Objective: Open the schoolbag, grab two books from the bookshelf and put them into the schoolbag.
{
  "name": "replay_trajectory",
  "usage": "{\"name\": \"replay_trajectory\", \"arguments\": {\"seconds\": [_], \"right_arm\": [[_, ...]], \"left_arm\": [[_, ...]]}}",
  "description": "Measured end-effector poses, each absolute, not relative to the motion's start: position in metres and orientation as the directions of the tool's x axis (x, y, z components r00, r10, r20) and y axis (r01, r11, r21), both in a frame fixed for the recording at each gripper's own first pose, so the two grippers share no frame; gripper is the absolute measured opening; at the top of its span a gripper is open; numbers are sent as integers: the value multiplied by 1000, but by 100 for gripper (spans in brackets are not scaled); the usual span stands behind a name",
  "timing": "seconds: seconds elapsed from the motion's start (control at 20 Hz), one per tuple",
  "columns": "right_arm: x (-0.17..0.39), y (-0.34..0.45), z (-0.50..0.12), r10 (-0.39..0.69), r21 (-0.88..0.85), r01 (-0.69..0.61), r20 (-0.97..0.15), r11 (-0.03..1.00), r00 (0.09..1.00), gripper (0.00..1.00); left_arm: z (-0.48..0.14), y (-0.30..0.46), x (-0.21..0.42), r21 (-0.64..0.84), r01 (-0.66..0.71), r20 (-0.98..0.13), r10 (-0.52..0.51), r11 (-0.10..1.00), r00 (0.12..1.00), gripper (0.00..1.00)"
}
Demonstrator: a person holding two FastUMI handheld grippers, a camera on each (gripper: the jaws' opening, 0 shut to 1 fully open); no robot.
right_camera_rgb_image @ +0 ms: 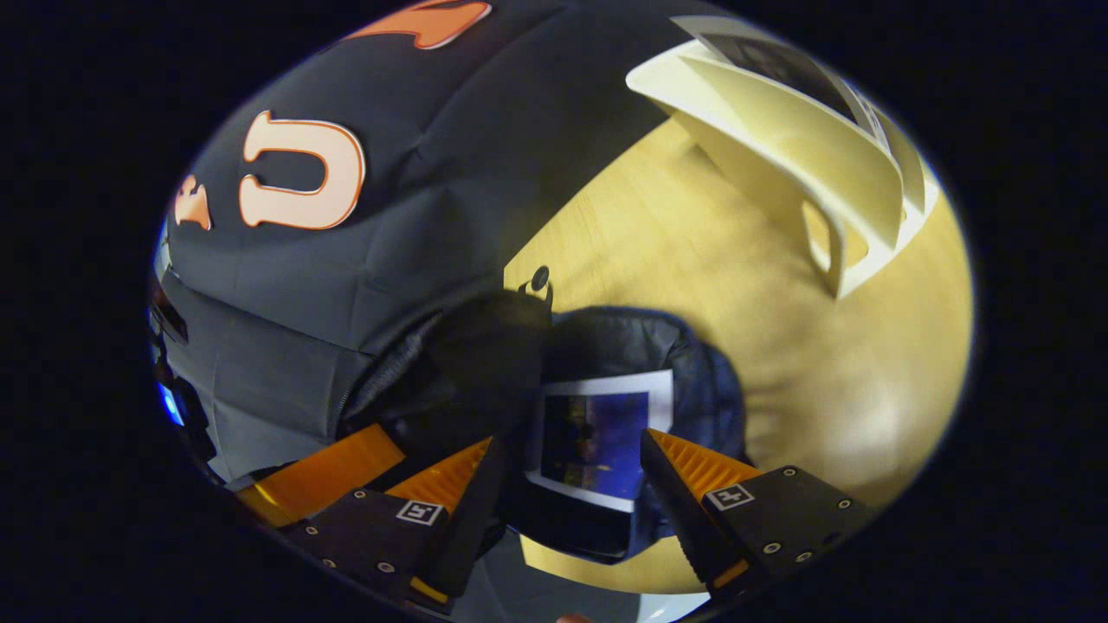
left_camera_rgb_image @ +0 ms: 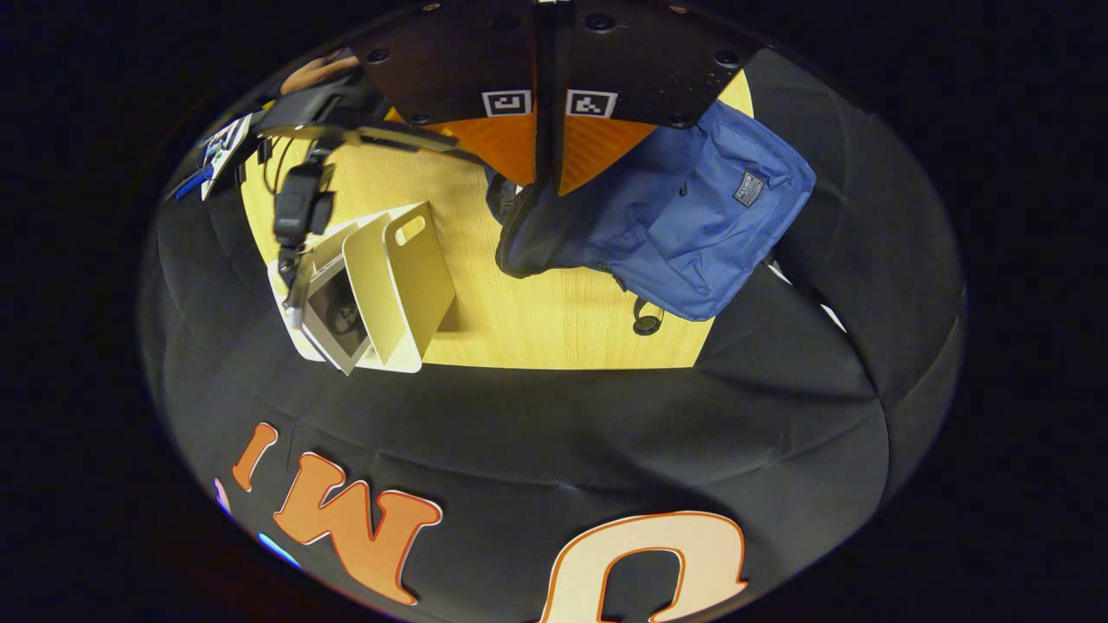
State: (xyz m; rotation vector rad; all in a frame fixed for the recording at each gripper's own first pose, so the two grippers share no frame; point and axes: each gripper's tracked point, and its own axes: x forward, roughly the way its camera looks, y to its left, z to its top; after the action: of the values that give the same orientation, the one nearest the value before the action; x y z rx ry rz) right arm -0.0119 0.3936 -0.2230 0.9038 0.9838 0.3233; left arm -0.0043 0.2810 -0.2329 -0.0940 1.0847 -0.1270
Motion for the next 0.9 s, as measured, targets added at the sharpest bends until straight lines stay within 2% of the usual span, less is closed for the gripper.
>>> {"name": "replay_trajectory", "arguments": {"seconds": [0.2, 0.25, 0.3, 0.5, 0.75, 0.9], "right_arm": [[13, 306, -189, 460, 646, 47, -590, 762, 663, 94], [22, 284, -182, 418, 603, 38, -595, 797, 687, 96], [28, 265, -176, 382, 565, 30, -595, 825, 707, 96], [45, 201, -145, 247, 401, 13, -590, 916, 769, 97], [71, 134, -113, 91, 149, -1, -596, 989, 798, 97], [92, 98, -134, 13, 35, 14, -672, 999, 741, 97]], "left_arm": [[-233, 281, -4, -137, 61, -870, -149, 989, 470, 1], [-234, 280, -5, -137, 63, -870, -150, 989, 470, 5], [-234, 280, -5, -135, 63, -869, -149, 989, 472, 1], [-237, 277, -4, -137, 57, -866, -148, 989, 477, 1], [-243, 276, -8, -150, 43, -864, -152, 988, 480, 1], [-240, 278, -8, -151, 36, -860, -149, 988, 487, 0]]}}
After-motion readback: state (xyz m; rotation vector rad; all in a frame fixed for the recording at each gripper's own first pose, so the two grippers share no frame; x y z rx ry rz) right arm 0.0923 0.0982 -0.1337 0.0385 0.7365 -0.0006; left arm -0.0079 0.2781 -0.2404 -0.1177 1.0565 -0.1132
